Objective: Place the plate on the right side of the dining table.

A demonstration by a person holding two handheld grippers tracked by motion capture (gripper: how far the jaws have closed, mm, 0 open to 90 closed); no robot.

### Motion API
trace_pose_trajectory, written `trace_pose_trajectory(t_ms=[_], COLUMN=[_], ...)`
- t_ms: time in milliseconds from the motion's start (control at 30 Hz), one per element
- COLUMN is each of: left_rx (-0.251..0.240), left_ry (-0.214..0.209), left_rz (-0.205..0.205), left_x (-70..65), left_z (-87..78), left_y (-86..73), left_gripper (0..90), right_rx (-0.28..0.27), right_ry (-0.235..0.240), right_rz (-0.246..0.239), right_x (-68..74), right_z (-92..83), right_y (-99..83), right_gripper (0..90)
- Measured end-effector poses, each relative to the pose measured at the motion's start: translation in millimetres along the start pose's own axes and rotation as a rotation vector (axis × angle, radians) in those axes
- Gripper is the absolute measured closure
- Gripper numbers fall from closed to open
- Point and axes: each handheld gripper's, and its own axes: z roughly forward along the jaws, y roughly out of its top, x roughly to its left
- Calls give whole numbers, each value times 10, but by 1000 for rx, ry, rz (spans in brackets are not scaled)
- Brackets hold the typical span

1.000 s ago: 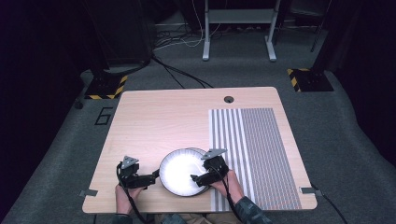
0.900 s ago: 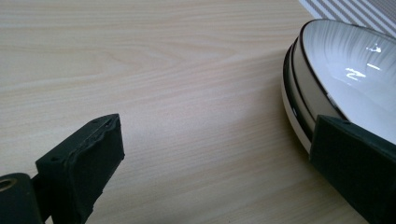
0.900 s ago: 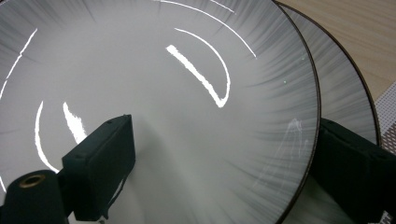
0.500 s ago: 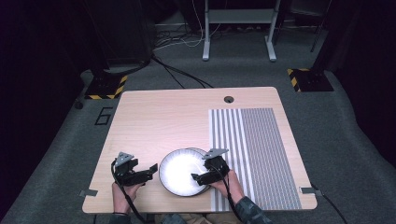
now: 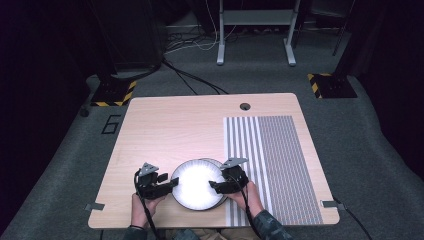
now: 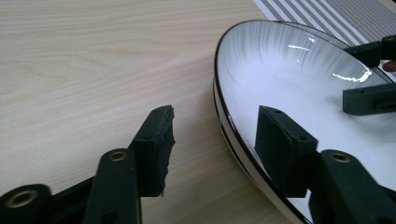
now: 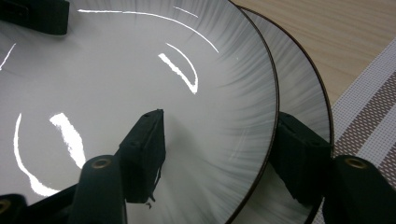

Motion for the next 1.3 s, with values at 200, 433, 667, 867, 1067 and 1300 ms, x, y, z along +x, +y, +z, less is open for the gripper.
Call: trace_pose_trajectory(t_ms=[200,433,667,867,1067,1300], left_rx=[2,-11,-28,-43,-71,-102], left_ry=[-47,-64,-77,-91,-97,-112], left_rz=[-4,-30,-63,-114,-132,-140], left_x=[-35,-24,-21,-11,-22,-27], left_z=[38,61,67,85,73,19], left_y=[-5,-11,-45,-69,-51,-25], left_gripper=[599,677,698,720,746,777], right_rx=[-11,-26,-56,-76,-113,-167], right_ry=[-13,18,17,18,16,4], right_rz=[27,105,182,222,233,220], right_x=[-55,-133,-173,-201,-204,-177], right_z=[-22,-35,-49,-65,-123,-230], right_y=[-9,-30,-55,-72,-75,-30], right_gripper=[540,652,720,755,782,813])
